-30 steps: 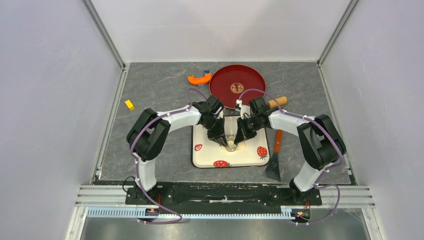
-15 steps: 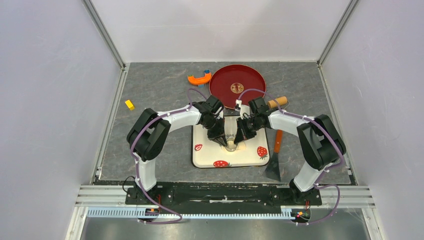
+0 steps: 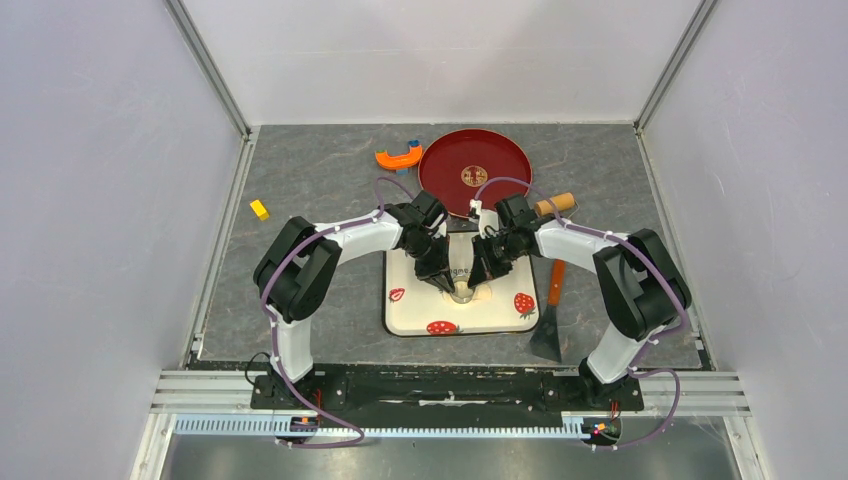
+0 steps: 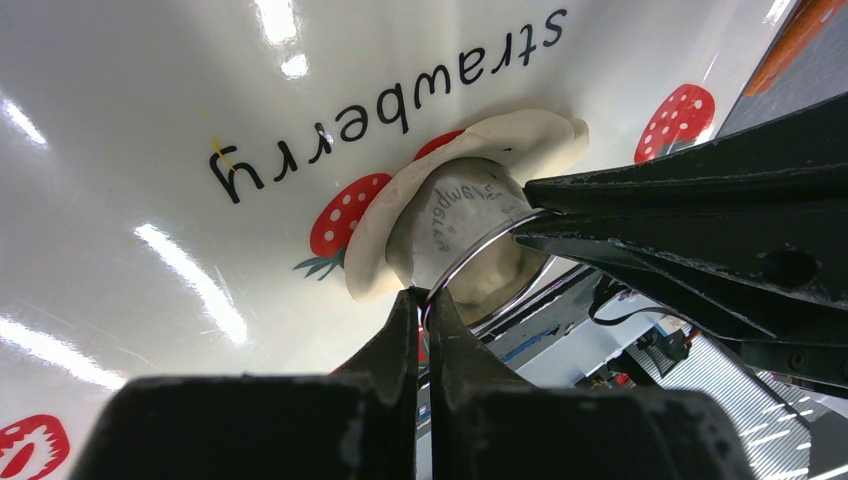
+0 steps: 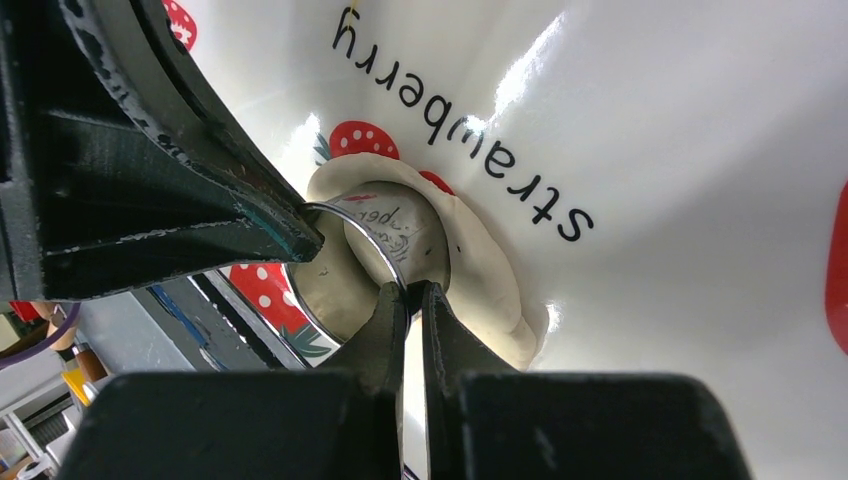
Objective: Roll out the dumpling wrappers from the dough
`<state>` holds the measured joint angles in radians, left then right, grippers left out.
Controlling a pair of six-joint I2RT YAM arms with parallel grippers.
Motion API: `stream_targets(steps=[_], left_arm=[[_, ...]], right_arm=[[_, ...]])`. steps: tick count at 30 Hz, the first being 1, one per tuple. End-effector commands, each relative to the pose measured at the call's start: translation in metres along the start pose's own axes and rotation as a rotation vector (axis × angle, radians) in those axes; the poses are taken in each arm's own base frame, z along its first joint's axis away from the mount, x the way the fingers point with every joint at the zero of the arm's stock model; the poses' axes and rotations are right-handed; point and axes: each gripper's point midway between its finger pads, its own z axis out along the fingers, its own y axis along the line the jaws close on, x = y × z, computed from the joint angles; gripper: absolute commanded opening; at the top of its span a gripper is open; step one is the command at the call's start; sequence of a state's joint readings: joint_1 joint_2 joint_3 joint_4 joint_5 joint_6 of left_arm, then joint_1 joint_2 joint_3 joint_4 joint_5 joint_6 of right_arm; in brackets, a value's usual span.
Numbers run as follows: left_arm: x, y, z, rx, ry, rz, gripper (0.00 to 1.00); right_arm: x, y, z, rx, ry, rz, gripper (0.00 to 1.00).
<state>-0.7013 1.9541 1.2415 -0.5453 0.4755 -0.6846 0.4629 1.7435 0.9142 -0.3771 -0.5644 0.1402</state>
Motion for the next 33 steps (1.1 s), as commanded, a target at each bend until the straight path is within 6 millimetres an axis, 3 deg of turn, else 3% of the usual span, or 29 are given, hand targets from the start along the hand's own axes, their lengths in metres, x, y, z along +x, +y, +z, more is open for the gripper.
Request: stream_targets(steps=[1,7,12,21,25,28,33], left_arm=[[0.039,0.083,0.052,-0.308,0.092,0.006,0.02],[0.032,0.076,0.042,-0.306,0.059,0.031,0.02],[0.022,0.067,0.030,-0.324,0.035,0.051,0.02],[-0.002,0.041,0.004,-0.341,-0.021,0.087,0.04],[-0.008,0.032,-0.005,-0.334,-0.042,0.096,0.08],[-0.012,0.024,-0.009,-0.315,-0.055,0.103,0.14],[-0.017,0.007,-0.016,-0.267,-0.073,0.108,0.27]], right_arm=[[0.137,-0.079,0.011,0.360,0.474,-0.028,0.00],[0.114,-0.072,0.008,0.358,0.437,-0.044,0.00],[0.089,-0.061,0.001,0.353,0.385,-0.064,0.06],[0.048,-0.041,-0.011,0.329,0.311,-0.095,0.10],[0.034,-0.033,-0.016,0.316,0.282,-0.102,0.13],[0.026,-0.026,-0.019,0.300,0.258,-0.109,0.22],[0.012,-0.016,-0.022,0.273,0.218,-0.126,0.23]])
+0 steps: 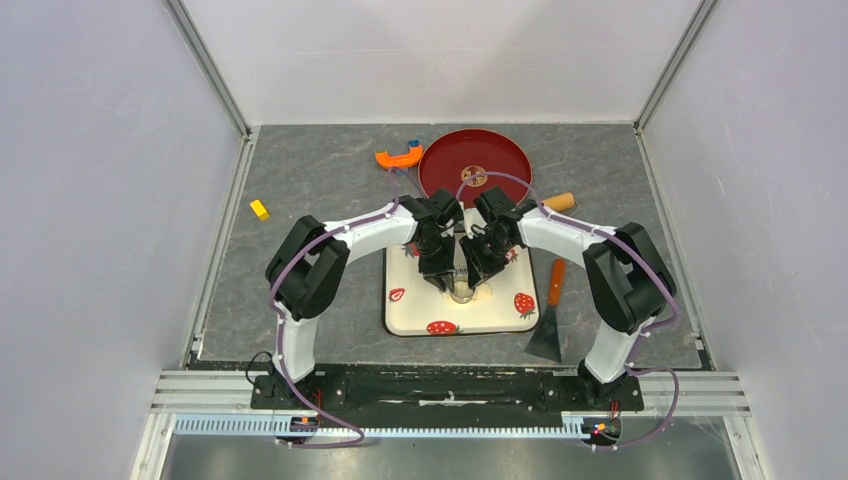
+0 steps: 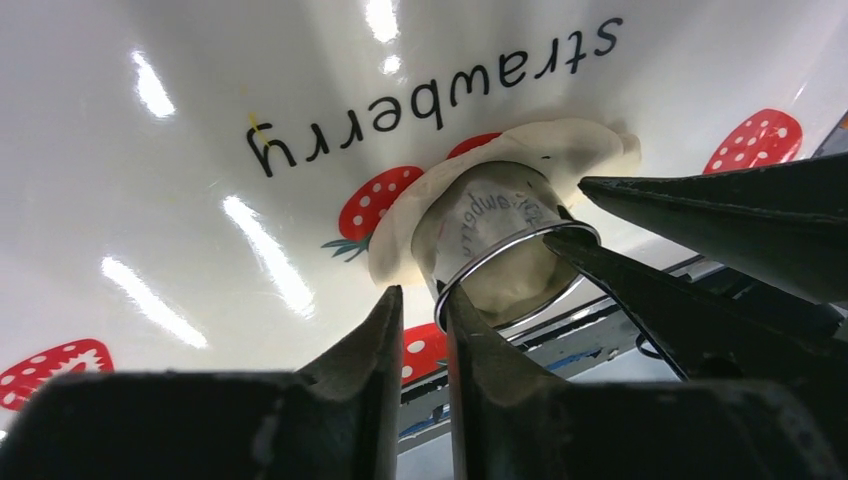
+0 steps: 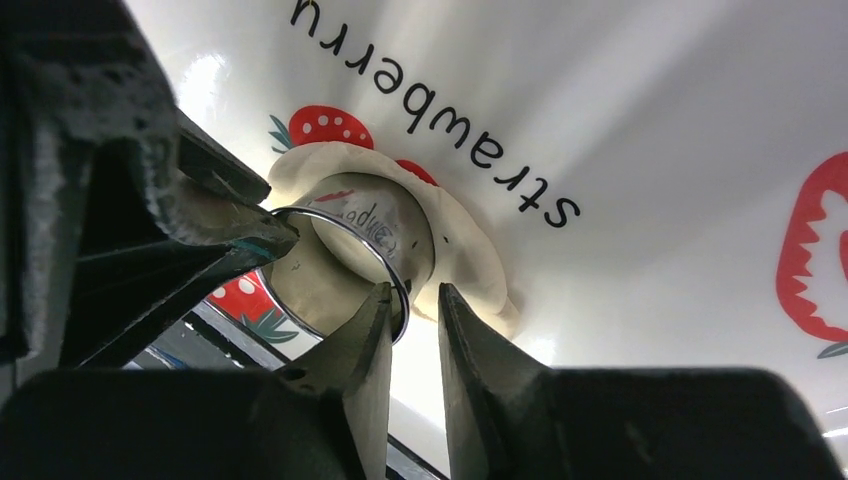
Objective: Roll out the dumpling wrappers from the dough
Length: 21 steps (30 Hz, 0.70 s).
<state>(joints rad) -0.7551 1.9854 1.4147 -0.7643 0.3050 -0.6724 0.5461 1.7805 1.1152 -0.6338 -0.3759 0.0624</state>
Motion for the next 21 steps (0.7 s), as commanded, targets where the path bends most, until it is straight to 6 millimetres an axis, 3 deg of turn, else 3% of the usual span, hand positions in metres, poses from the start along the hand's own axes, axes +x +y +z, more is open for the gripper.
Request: stream_targets(steps=[1,9,21], left_arm=[[-0.012,0.010,-0.003,-0.081,-0.053,0.071,0.28],[-0.018,-0.006,-0.015,-0.025,-0.072,0.072,0.32],[-0.015,-0.014,-0.010,0.034,-0.046,0.070,0.28]], right_arm=[[0.024,-0.016,-0.005,0.086,0.113,-0.026,0.23],[0.009,0.000,-0.010,0.021,0.076,0.002,0.28],[0.011,0.004,-0.011,-0.024,0.058,0.031,0.27]])
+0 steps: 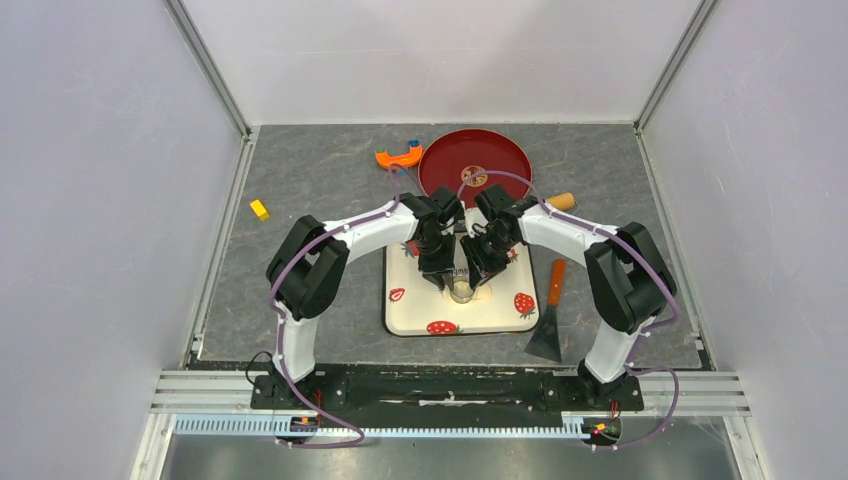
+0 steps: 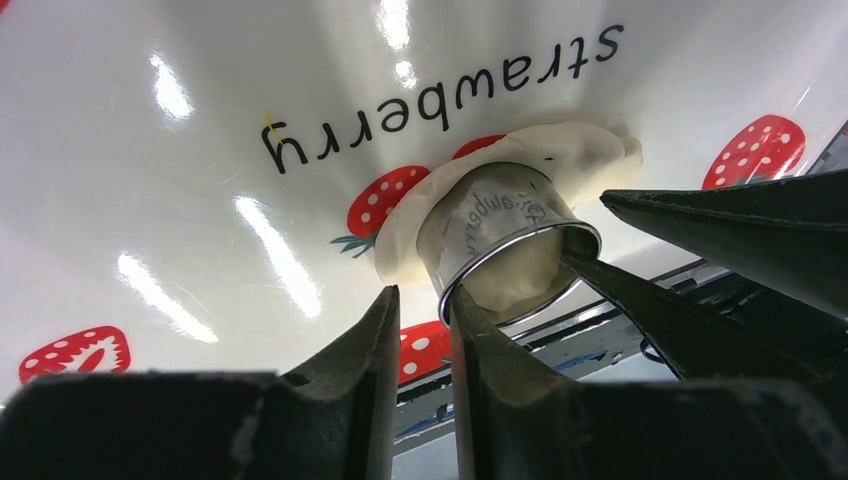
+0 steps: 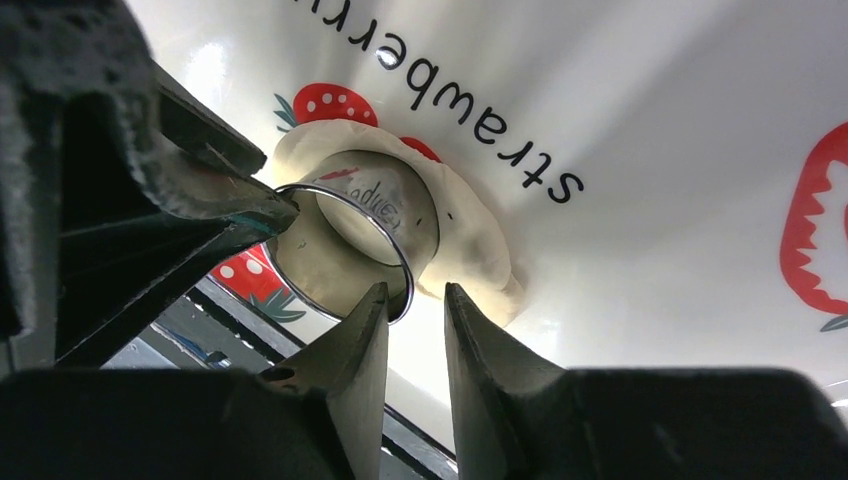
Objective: Roll out the dumpling wrappers from the dough
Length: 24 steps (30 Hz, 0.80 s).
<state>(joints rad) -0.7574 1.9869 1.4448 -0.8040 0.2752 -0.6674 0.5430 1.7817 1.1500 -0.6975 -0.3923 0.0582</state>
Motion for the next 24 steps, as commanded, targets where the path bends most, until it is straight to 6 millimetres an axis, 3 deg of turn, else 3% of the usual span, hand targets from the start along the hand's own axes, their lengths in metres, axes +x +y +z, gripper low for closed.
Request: stream_targets(steps=[1,3,8,10,21,24], left_arm=[[-0.011,-0.014,-0.003,0.060,-0.031,0.064,0.26],[-0.011,-0.011,0.001,0.055,-0.022,0.064,0.23],[-0.005,-0.003,0.011,0.031,0.002,0.067,0.05],[-0.002,0.002,0.016,0.019,0.017,0.064,0.02],[0.017,0.034,0.039,-0.071,0.080,0.046,0.02],[0.017,0.034,0.038,-0.074,0.078,0.049,0.02]], right_arm=[[0.010,-0.001,-0.002,-0.012,0.028,0.025,0.26],[0.014,-0.003,0.002,-0.014,0.032,0.032,0.24],[0.031,-0.008,0.013,-0.017,0.067,0.052,0.04],[0.037,-0.010,0.017,-0.017,0.080,0.057,0.00],[0.074,-0.026,0.033,0.024,0.160,0.070,0.00],[0.075,-0.027,0.033,0.029,0.160,0.065,0.00]])
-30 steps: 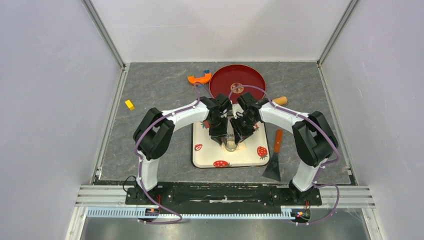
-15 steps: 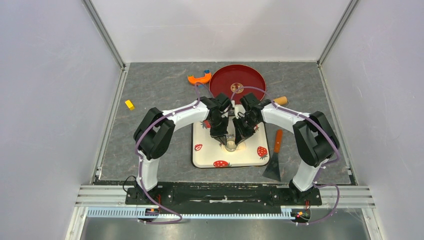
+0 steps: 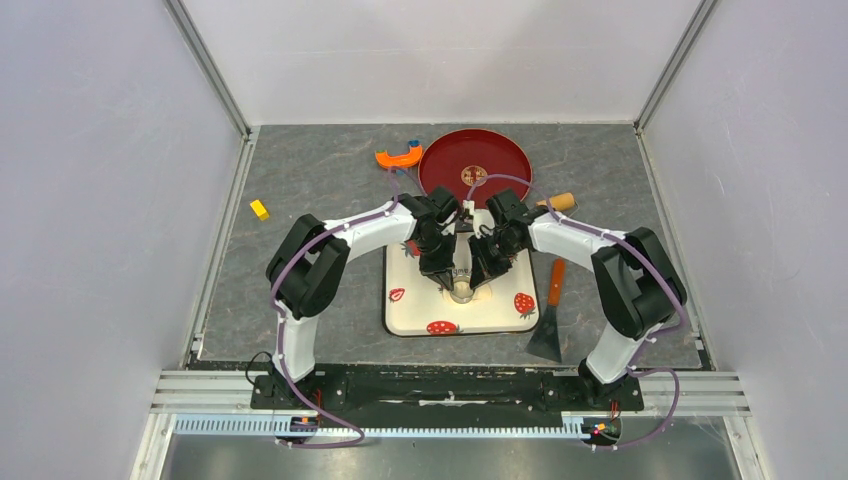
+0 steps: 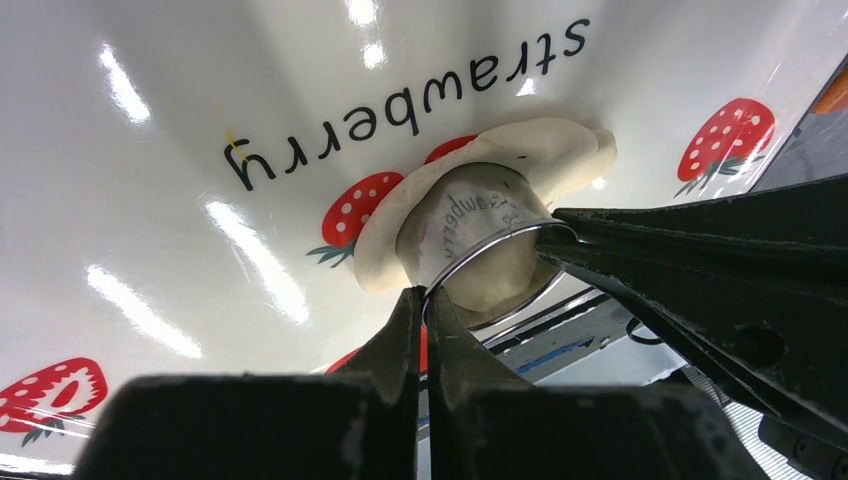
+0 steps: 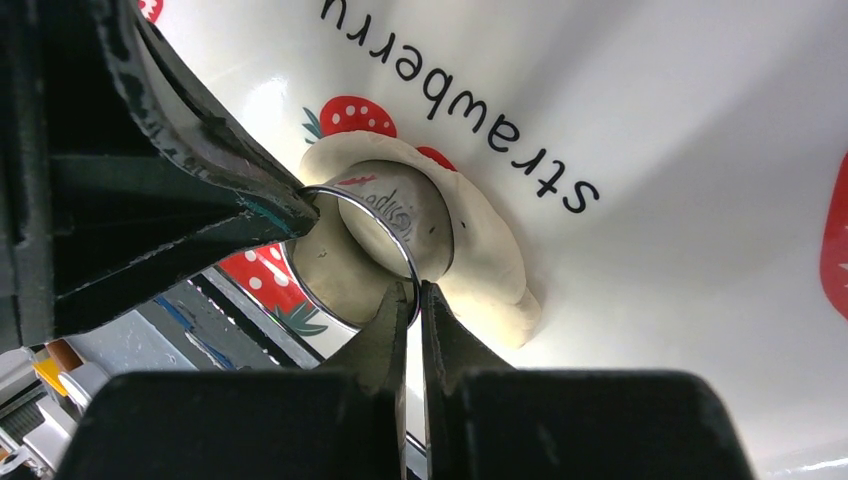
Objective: Roll out the dumpling wrappers from the dough
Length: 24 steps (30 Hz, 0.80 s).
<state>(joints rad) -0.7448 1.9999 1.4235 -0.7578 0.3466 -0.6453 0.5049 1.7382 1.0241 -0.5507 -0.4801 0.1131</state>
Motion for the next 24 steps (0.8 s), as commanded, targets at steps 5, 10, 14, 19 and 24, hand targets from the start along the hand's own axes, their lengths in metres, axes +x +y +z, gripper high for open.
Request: stream_targets(steps=[5,10,14,19,24], left_arm=[[0.007,0.032,0.021,-0.121,0.011,0.043,0.02],[-0.007,0.013,-0.001,-0.087,-0.058,0.066,0.06],[-0.021,-0.003,-0.024,-0.071,-0.116,0.080,0.26],[-0.037,-0.031,-0.055,0.003,-0.202,0.076,0.44],[-0.042,-0.040,-0.072,0.064,-0.241,0.060,0.48]], right_arm=[[0.059,-0.028,0.014,0.108,0.203,0.004,0.00],[0.035,-0.018,0.003,0.092,0.167,-0.030,0.16],[0.005,-0.004,-0.014,0.078,0.096,-0.057,0.41],[-0.026,0.018,-0.031,0.032,0.020,-0.077,0.57],[-0.040,0.031,-0.041,-0.013,-0.022,-0.078,0.69]])
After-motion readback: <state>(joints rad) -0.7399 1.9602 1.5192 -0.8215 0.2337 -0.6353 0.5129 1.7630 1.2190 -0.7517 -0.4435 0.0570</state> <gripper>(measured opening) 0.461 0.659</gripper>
